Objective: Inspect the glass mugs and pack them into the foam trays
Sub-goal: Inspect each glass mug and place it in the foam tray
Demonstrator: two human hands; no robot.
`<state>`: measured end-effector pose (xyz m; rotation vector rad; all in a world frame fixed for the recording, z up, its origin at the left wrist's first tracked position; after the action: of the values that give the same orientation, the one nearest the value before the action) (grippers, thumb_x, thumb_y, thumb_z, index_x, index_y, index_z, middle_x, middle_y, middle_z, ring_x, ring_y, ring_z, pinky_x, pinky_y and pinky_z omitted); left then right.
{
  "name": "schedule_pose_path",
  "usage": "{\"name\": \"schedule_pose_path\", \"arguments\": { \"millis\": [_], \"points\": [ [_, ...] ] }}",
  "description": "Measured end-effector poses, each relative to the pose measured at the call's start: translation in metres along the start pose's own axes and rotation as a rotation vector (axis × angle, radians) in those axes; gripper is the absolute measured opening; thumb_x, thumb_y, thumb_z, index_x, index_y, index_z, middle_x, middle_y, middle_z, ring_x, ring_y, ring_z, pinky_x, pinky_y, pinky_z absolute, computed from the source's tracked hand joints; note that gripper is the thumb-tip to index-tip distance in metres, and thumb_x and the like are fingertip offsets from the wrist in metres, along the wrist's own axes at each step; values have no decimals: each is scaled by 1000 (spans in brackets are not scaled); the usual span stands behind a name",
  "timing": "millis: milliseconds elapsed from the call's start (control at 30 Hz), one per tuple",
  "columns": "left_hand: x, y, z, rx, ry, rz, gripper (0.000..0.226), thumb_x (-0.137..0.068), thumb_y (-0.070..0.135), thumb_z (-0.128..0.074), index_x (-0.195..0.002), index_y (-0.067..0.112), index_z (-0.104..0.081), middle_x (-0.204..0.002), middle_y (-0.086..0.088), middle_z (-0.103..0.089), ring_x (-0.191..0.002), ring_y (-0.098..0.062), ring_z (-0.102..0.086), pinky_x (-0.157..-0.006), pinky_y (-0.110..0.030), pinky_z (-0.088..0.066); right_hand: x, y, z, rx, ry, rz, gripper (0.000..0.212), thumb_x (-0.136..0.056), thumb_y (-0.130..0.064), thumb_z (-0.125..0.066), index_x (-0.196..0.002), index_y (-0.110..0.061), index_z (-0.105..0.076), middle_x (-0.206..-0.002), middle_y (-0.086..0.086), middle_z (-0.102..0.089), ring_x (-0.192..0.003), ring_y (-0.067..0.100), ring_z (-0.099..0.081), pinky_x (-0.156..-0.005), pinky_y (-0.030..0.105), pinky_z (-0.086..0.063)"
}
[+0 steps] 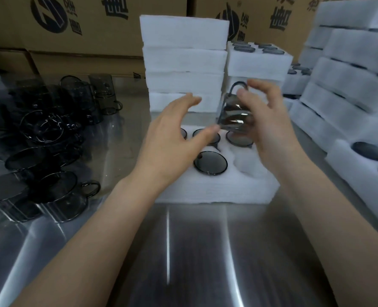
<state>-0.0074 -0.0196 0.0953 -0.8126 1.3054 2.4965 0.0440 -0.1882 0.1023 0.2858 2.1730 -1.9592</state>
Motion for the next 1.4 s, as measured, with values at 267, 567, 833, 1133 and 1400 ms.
{"name": "schedule_pose_path", "arguments": {
  "millis": [267, 567, 833, 1133, 1400],
  "points": [
    [-8, -41, 9, -167, -102, 354, 26, -93, 29, -56, -118, 29, -64, -103, 9, -63, -82, -3, -53, -64, -16, -37, 2, -10, 16, 704, -207, 23, 10, -76, -42, -68, -85, -43, -72, -77, -10, -72, -65, 0, -60, -60, 23, -43],
    [-8, -52, 5, -190, -123, 425, 30, -93, 19, -46, -115, 30, -63, -86, -1, -55, -58, -10, -49, -49, -24, -32, 13, -4, 9, 1179, -225, -7, 29, -85, -60, -47, -78, -37, -64, -66, -16, -63, -69, 1, -57, -56, 26, -36],
    [-7, -52, 3, -226, -125, 416, 30, -92, 22, -47, -116, 29, -63, -102, -4, -61, -80, -20, -58, -70, -28, -42, 23, 19, -2, 1405, -383, -73, 54, -80, -68, -21, -101, -26, -48, -100, -4, -36, -115, 23, -32, -88, 35, -25],
    [-6, -50, 1, -252, -112, 397, 29, -92, 24, -48, -118, 30, -62, -110, -6, -63, -89, -27, -61, -82, -39, -52, 28, 47, -6, 1511, -586, -211, 115, -49, -92, 10, -152, -40, 12, -162, -11, 18, -148, 13, 22, -118, 51, 7],
    [-5, -49, 3, -233, -85, 384, 31, -92, 22, -49, -121, 28, -60, -110, -8, -63, -87, -24, -58, -70, -31, -44, 24, 44, -5, 1382, -581, -225, 106, -62, -89, -11, -154, -40, 1, -163, -14, 10, -148, 11, 18, -118, 51, -2]
  ]
}}
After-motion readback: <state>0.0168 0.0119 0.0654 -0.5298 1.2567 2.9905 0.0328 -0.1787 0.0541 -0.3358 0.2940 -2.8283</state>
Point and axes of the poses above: each hand's wrist, its own x-axis away from the middle knuckle, its own z-axis out of the back of the hand, y = z × x, the point moved 6 cm from there along -x, towards the middle knuckle
